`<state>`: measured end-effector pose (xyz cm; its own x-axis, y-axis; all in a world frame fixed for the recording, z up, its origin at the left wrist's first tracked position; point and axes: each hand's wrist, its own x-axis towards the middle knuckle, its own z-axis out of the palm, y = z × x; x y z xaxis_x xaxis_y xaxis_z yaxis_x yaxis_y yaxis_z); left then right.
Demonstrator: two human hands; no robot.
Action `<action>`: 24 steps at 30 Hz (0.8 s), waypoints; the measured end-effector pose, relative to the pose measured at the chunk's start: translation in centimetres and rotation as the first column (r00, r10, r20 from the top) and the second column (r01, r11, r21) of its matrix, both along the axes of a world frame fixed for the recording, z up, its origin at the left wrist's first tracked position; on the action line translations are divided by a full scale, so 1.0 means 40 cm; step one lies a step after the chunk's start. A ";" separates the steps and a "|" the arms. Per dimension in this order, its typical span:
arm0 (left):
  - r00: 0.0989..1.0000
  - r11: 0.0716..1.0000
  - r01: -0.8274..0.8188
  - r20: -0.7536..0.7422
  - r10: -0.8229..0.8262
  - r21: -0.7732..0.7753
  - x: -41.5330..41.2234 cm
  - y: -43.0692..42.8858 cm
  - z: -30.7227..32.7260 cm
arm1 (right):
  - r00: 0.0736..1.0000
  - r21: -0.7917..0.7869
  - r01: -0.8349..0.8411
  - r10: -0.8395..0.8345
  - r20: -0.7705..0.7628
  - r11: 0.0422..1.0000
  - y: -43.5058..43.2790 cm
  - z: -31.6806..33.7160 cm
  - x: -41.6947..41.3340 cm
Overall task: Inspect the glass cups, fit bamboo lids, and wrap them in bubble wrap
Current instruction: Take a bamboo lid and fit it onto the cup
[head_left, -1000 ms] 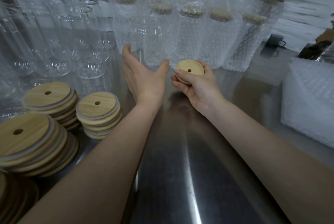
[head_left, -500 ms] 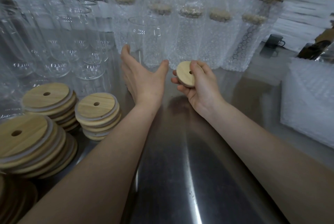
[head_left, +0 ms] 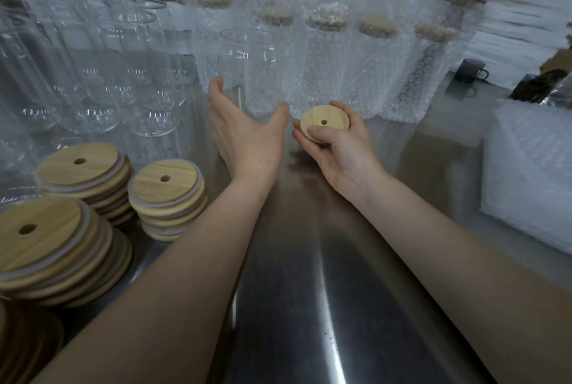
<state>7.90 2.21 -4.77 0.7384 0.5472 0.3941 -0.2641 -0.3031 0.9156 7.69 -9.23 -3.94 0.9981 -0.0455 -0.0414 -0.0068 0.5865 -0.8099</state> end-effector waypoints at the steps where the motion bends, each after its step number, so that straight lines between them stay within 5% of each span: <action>1: 1.000 1.000 0.002 -0.001 -0.002 0.000 -0.001 0.000 0.000 | 1.000 -0.007 -0.004 0.004 0.011 1.000 -0.001 0.000 -0.001; 14: 1.000 1.000 0.013 -0.015 -0.013 0.002 -0.004 -0.001 0.002 | 0.998 -0.132 -0.001 0.010 0.068 0.991 -0.005 -0.006 -0.004; 24: 1.000 1.000 0.004 -0.004 -0.004 0.019 -0.003 0.000 0.001 | 0.999 0.061 0.022 -0.020 -0.029 0.998 -0.004 0.001 0.004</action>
